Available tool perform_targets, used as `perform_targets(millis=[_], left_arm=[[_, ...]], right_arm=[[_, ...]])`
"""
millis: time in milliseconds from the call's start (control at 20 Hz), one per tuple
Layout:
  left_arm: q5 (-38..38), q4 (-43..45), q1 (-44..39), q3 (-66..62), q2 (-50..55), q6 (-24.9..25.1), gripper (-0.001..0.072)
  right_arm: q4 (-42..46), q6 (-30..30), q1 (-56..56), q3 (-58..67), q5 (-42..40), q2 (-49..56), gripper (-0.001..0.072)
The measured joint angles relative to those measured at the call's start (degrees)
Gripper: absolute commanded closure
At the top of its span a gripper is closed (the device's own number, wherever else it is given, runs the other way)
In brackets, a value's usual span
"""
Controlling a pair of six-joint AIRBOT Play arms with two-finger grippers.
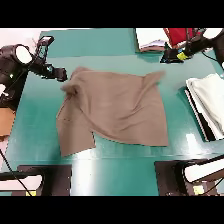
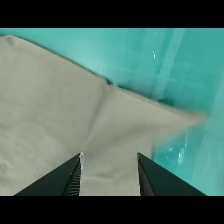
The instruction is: Fold the shirts.
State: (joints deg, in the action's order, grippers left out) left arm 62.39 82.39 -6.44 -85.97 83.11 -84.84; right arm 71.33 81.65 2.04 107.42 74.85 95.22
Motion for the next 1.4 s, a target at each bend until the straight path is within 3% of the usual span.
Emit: perform_targets(millis=[250,450,800,1250,1300,1350,1400], left_arm=[[7.17,-2.71,9.4,1.07,-4.85,0.04,0.0227],[9.25,-5.57,16.68,14.56,-12.44,1.79,0.0227],[3.06,-12.02,20.63,36.72,-16.24,7.1,0.0228],[0.0,-24.5,20.96,41.2,-9.81,13.64,0.0232],[-0.02,-24.92,20.96,41.22,-9.62,13.9,0.036],[-0.37,-25.11,20.9,41.35,-9.27,14.25,0.0424],[-0.5,-25.4,20.59,41.48,-9.05,14.56,0.043]], right_arm=[[-2.93,-3.19,1.68,1.57,6.36,-1.16,0.0343],[-11.19,-6.1,2.62,-8.26,8.31,-7.85,0.0343],[-16.74,-8.17,0.04,-23.93,5.9,-18.88,0.0344],[-17.73,-8.35,-0.42,-28.72,5.07,-22.21,0.0344],[-17.62,-8.33,-0.11,-28.81,5.07,-22.27,0.0343],[-17.57,-8.28,0.09,-28.87,5.25,-22.29,0.0343],[-17.59,-8.15,0.33,-29.0,5.51,-22.36,0.0343]])
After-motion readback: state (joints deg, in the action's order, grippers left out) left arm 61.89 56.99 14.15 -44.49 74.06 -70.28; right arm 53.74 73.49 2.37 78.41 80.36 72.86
